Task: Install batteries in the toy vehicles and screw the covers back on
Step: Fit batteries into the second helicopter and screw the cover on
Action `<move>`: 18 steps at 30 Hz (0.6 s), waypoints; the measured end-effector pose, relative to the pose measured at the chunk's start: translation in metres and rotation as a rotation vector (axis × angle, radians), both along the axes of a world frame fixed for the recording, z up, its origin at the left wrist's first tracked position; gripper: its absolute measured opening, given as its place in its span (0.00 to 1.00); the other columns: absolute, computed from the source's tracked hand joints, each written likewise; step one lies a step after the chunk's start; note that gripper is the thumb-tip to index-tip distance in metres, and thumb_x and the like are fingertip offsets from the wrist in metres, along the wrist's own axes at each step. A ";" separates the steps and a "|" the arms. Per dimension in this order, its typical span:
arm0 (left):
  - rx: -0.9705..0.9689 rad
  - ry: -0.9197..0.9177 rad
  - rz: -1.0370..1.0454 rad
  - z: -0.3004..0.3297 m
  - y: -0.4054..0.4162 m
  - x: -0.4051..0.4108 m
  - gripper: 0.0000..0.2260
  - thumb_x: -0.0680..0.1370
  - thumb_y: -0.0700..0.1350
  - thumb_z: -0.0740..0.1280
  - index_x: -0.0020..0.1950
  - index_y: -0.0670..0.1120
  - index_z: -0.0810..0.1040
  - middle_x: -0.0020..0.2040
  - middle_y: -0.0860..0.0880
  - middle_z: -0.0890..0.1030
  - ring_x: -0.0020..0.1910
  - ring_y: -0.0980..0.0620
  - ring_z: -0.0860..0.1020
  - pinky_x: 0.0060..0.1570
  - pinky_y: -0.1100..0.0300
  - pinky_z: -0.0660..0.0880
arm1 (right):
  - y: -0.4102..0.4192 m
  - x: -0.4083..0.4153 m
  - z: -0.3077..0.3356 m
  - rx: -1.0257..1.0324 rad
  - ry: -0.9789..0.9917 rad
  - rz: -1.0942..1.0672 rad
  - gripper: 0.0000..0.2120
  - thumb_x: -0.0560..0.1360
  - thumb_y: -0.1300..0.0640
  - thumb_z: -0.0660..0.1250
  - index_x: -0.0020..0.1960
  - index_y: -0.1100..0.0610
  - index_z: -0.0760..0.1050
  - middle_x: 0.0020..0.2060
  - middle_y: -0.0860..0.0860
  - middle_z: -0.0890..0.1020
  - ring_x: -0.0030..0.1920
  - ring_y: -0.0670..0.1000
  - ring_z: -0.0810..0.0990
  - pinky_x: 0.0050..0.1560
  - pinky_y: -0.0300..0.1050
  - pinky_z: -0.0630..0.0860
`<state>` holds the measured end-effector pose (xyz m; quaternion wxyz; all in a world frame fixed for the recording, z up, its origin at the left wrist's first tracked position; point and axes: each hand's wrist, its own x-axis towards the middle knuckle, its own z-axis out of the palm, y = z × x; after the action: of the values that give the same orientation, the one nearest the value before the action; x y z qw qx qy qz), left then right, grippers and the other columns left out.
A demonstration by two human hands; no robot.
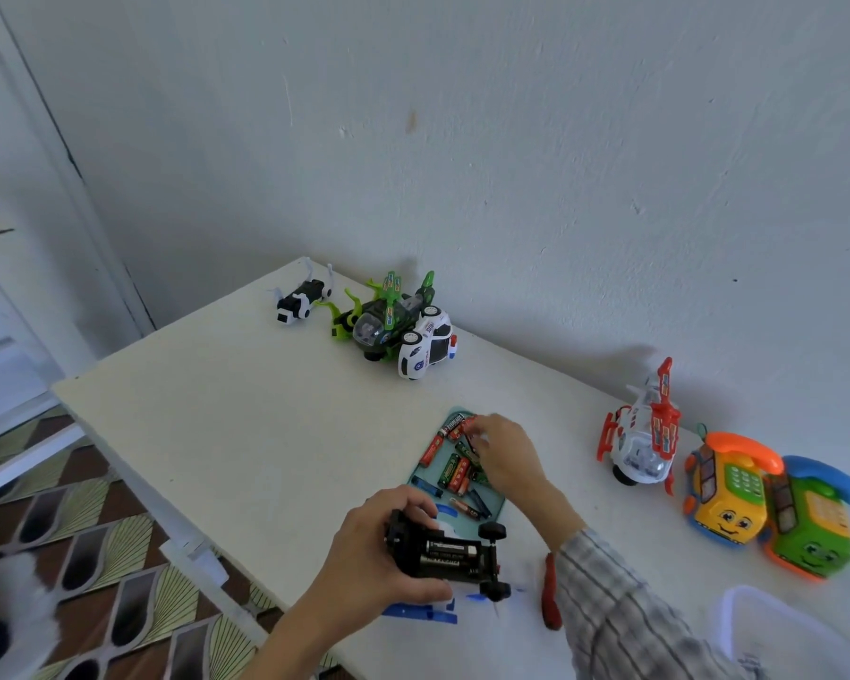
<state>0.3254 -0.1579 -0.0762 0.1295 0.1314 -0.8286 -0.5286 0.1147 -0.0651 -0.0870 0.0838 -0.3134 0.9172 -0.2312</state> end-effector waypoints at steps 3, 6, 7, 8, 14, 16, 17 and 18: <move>0.001 0.003 0.009 0.002 0.001 0.000 0.28 0.56 0.52 0.82 0.51 0.60 0.75 0.47 0.56 0.81 0.51 0.55 0.79 0.52 0.53 0.79 | -0.018 -0.017 0.000 0.111 0.084 0.186 0.17 0.80 0.62 0.55 0.66 0.52 0.72 0.64 0.50 0.75 0.59 0.54 0.70 0.58 0.50 0.71; 0.005 -0.010 0.007 0.002 0.002 0.001 0.28 0.56 0.53 0.82 0.51 0.61 0.74 0.47 0.57 0.80 0.51 0.56 0.79 0.52 0.54 0.78 | -0.030 -0.025 -0.003 0.283 0.126 0.287 0.17 0.80 0.57 0.58 0.69 0.51 0.68 0.65 0.50 0.73 0.63 0.55 0.68 0.62 0.53 0.64; 0.003 -0.013 0.008 0.001 0.002 0.002 0.28 0.56 0.53 0.82 0.51 0.61 0.74 0.48 0.58 0.80 0.51 0.56 0.79 0.53 0.53 0.78 | -0.032 -0.026 -0.005 0.343 0.158 0.301 0.17 0.79 0.56 0.59 0.68 0.52 0.69 0.63 0.52 0.73 0.62 0.56 0.69 0.62 0.53 0.64; -0.001 -0.014 0.008 0.001 0.002 0.002 0.28 0.56 0.53 0.82 0.51 0.61 0.74 0.48 0.58 0.80 0.51 0.56 0.79 0.53 0.53 0.78 | -0.034 -0.025 -0.006 0.380 0.189 0.307 0.17 0.78 0.56 0.59 0.66 0.52 0.71 0.60 0.53 0.73 0.61 0.56 0.70 0.61 0.53 0.64; -0.003 -0.011 0.015 0.001 0.004 0.003 0.28 0.56 0.52 0.82 0.51 0.62 0.74 0.48 0.59 0.80 0.52 0.56 0.79 0.54 0.52 0.78 | -0.031 -0.023 -0.006 0.306 0.238 0.302 0.07 0.77 0.56 0.59 0.54 0.54 0.72 0.52 0.51 0.75 0.52 0.53 0.70 0.56 0.50 0.63; 0.002 -0.012 0.015 0.001 0.005 0.003 0.28 0.56 0.53 0.82 0.51 0.62 0.74 0.48 0.60 0.80 0.52 0.57 0.79 0.55 0.52 0.77 | -0.028 -0.024 -0.005 0.270 0.245 0.284 0.05 0.78 0.59 0.57 0.50 0.53 0.71 0.49 0.50 0.77 0.51 0.53 0.70 0.55 0.50 0.62; 0.007 -0.014 0.016 0.001 0.005 0.003 0.28 0.56 0.53 0.82 0.51 0.61 0.74 0.48 0.60 0.80 0.51 0.57 0.79 0.55 0.52 0.77 | -0.027 -0.025 -0.004 0.275 0.241 0.289 0.04 0.77 0.59 0.58 0.50 0.53 0.70 0.47 0.50 0.77 0.51 0.53 0.70 0.56 0.51 0.62; 0.011 -0.014 0.018 0.001 0.005 0.003 0.28 0.56 0.53 0.82 0.51 0.61 0.75 0.48 0.59 0.80 0.51 0.57 0.79 0.55 0.51 0.77 | -0.026 -0.025 -0.004 0.291 0.236 0.307 0.05 0.77 0.58 0.59 0.51 0.52 0.71 0.47 0.49 0.77 0.52 0.53 0.70 0.56 0.51 0.61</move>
<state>0.3284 -0.1531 -0.0749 0.1275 0.1434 -0.8254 -0.5310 0.0896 -0.0908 -0.0909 0.0544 -0.4586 0.8859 -0.0430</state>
